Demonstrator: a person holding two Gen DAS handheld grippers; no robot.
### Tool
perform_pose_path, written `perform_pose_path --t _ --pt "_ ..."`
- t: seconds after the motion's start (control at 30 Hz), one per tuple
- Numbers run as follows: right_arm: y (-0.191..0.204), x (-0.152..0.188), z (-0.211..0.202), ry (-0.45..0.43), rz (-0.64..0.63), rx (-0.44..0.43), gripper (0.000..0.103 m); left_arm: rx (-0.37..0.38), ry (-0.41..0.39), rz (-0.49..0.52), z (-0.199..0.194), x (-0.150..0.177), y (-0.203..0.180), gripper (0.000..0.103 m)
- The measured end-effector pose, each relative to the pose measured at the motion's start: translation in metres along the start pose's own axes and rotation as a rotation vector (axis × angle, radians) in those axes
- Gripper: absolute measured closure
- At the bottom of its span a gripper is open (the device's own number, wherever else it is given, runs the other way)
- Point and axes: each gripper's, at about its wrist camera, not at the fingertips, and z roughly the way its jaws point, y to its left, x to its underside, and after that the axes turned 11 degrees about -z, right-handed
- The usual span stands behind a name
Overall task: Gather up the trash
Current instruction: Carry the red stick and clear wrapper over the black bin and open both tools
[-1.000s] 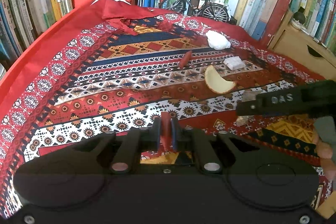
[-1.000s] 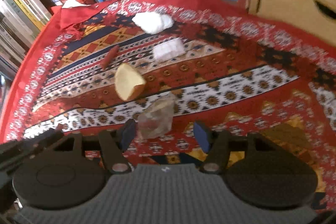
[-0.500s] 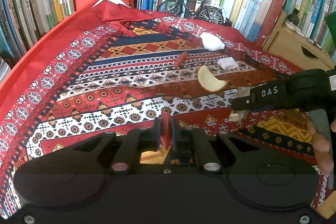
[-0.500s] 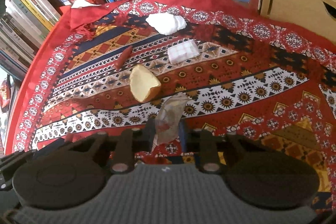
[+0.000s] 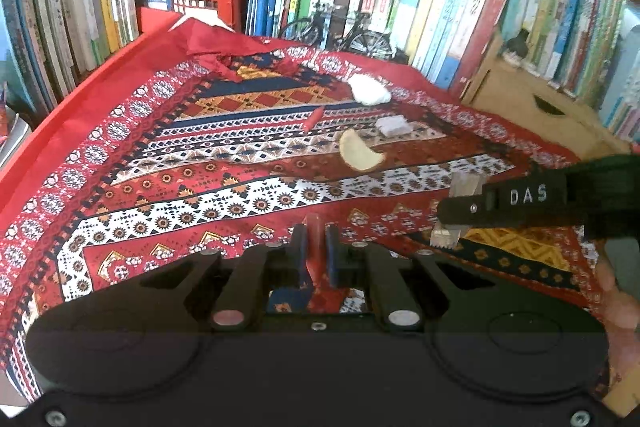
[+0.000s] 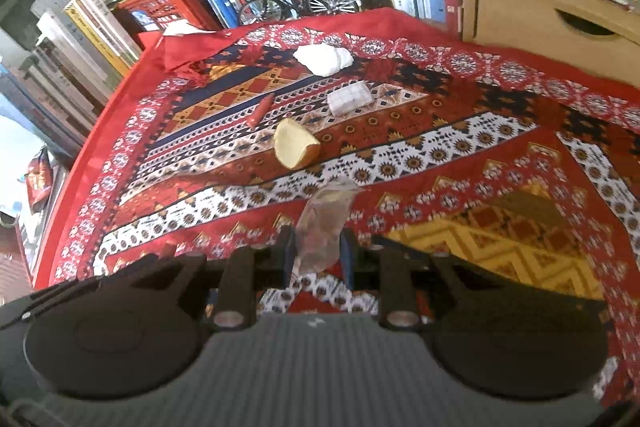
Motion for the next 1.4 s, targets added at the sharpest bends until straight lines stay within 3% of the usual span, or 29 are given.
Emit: perform_pose_path --t 0.43,0.87,1.07,1.4 --pt "0.044 0.043 -0.088 -0.125 -0.032 0.033 0.075 0.081 -0.073 0.009 -0.090 0.028 0.012 0.093" --pt "0.110 0.108 -0.160 -0.198 -0.052 0.076 0.075 0.146 -0.124 0.023 -0.184 0.077 0.053 0.093" --pt "0.141 0.138 -0.176 -0.204 -0.076 0.076 0.075 0.146 -0.138 0.024 -0.217 0.103 0.080 0.093" --pt "0.194 0.202 -0.168 -0.153 -0.144 0.028 0.075 0.106 -0.091 0.010 -0.245 0.164 0.135 0.093"
